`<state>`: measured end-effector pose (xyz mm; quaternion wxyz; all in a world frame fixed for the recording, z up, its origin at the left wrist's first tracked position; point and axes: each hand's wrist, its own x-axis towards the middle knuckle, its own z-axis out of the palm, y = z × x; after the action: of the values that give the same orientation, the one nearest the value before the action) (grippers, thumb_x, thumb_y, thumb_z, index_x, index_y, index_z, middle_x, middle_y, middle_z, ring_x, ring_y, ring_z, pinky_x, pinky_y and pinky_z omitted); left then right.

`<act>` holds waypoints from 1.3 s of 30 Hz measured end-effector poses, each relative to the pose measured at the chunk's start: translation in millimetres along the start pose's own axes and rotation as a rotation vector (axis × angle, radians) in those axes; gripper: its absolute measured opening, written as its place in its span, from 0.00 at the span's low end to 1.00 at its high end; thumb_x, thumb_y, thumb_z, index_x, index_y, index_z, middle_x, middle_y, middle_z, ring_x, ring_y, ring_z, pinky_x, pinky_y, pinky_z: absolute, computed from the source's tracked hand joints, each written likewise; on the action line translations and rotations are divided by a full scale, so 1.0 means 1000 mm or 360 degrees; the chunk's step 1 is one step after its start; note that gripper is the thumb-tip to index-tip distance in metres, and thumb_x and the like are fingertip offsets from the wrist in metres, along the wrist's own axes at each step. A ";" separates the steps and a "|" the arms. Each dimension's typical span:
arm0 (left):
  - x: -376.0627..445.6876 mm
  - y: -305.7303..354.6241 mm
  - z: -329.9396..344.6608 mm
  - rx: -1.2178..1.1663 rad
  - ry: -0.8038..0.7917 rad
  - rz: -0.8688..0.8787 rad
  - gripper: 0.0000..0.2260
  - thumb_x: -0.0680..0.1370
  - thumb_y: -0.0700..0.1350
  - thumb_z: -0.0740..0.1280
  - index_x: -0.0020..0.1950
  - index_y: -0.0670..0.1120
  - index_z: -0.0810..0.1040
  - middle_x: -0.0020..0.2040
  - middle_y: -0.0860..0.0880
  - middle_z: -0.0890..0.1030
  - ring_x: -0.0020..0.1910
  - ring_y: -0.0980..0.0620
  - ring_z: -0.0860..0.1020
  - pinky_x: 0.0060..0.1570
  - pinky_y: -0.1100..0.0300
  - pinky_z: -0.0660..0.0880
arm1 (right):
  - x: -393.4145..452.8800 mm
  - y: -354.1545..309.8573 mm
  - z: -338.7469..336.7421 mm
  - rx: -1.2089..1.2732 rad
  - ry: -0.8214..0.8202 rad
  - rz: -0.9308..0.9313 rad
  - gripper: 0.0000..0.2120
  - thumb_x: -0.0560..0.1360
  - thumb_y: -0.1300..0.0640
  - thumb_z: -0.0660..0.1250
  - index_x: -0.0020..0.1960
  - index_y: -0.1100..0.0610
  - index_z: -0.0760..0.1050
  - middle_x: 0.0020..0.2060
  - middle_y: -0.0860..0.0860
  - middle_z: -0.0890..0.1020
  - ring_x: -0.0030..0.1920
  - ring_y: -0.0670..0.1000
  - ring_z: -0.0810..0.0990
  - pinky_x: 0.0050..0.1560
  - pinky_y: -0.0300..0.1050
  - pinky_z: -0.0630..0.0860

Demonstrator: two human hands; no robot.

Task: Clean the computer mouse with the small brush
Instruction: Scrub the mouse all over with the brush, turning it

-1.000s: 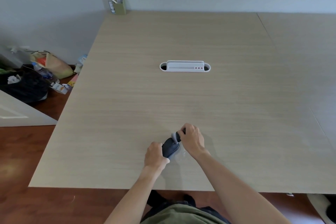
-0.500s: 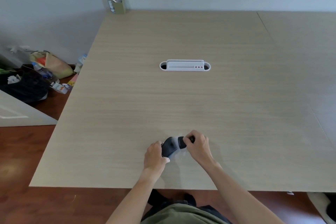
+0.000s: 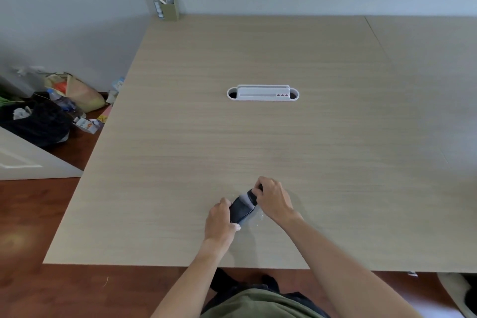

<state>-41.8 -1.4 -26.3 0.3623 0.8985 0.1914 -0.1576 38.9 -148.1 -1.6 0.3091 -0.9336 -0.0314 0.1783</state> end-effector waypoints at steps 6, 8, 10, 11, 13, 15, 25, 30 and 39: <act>-0.002 0.001 0.003 0.0010 0.0030 -0.0004 0.21 0.66 0.39 0.75 0.56 0.44 0.72 0.50 0.48 0.77 0.49 0.47 0.77 0.46 0.56 0.75 | 0.010 -0.009 -0.009 -0.0139 0.0021 -0.0189 0.05 0.76 0.59 0.63 0.44 0.59 0.75 0.43 0.52 0.79 0.41 0.57 0.77 0.41 0.50 0.75; -0.002 0.002 0.002 0.0014 0.0033 -0.0006 0.20 0.66 0.39 0.75 0.55 0.44 0.73 0.50 0.48 0.77 0.49 0.47 0.77 0.45 0.57 0.74 | 0.009 -0.006 -0.006 -0.0110 -0.0072 -0.0150 0.04 0.75 0.60 0.63 0.42 0.58 0.75 0.42 0.52 0.80 0.42 0.57 0.77 0.41 0.51 0.75; -0.002 0.001 0.002 0.0006 0.0032 -0.0005 0.20 0.66 0.39 0.75 0.55 0.44 0.73 0.50 0.48 0.77 0.49 0.47 0.77 0.45 0.57 0.73 | 0.008 -0.003 -0.006 -0.0248 -0.0048 -0.0094 0.05 0.76 0.60 0.62 0.45 0.59 0.76 0.44 0.53 0.79 0.41 0.57 0.76 0.40 0.47 0.70; -0.002 0.001 0.002 0.0000 0.0029 -0.0006 0.20 0.66 0.38 0.75 0.55 0.44 0.72 0.50 0.48 0.77 0.49 0.47 0.77 0.44 0.58 0.73 | 0.008 -0.002 -0.007 -0.0260 0.0007 -0.0072 0.05 0.76 0.61 0.61 0.45 0.60 0.76 0.44 0.53 0.79 0.41 0.57 0.76 0.40 0.46 0.69; -0.002 0.001 0.002 -0.0003 0.0030 -0.0003 0.20 0.66 0.38 0.75 0.55 0.44 0.72 0.50 0.48 0.77 0.49 0.47 0.76 0.43 0.59 0.71 | 0.008 -0.002 -0.007 -0.0152 0.0098 -0.0073 0.05 0.76 0.61 0.62 0.44 0.59 0.75 0.43 0.53 0.79 0.41 0.58 0.77 0.39 0.47 0.69; -0.002 0.002 0.002 -0.0003 0.0029 -0.0005 0.21 0.66 0.39 0.75 0.56 0.43 0.72 0.51 0.47 0.77 0.50 0.46 0.76 0.44 0.58 0.72 | 0.007 -0.003 -0.007 -0.0029 0.0091 -0.0134 0.05 0.75 0.60 0.62 0.42 0.58 0.75 0.42 0.52 0.79 0.41 0.56 0.77 0.39 0.49 0.73; -0.003 0.004 0.002 0.0005 0.0029 -0.0012 0.21 0.67 0.38 0.75 0.57 0.44 0.72 0.51 0.48 0.76 0.51 0.48 0.76 0.47 0.58 0.73 | 0.009 -0.005 -0.003 -0.0398 0.0148 -0.0383 0.06 0.79 0.61 0.60 0.50 0.59 0.76 0.46 0.53 0.79 0.43 0.59 0.79 0.41 0.45 0.66; -0.002 0.001 0.002 -0.0007 0.0020 -0.0022 0.20 0.66 0.38 0.74 0.54 0.44 0.72 0.49 0.48 0.76 0.49 0.47 0.76 0.42 0.58 0.72 | 0.004 -0.007 -0.004 -0.0340 -0.0086 -0.0247 0.05 0.77 0.60 0.61 0.45 0.59 0.75 0.46 0.54 0.80 0.43 0.58 0.78 0.42 0.45 0.68; -0.003 0.008 0.006 -0.0050 0.0123 -0.0048 0.22 0.66 0.42 0.74 0.52 0.46 0.65 0.46 0.48 0.75 0.45 0.46 0.76 0.41 0.54 0.75 | -0.011 -0.001 0.000 -0.0017 0.0034 -0.0097 0.06 0.75 0.59 0.62 0.41 0.58 0.74 0.40 0.52 0.78 0.39 0.56 0.76 0.37 0.48 0.72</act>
<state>-42.1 -12.0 -24.8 0.3663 0.8951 0.2212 -0.1253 28.6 -149.4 2.8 0.3096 -0.9358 -0.0575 0.1585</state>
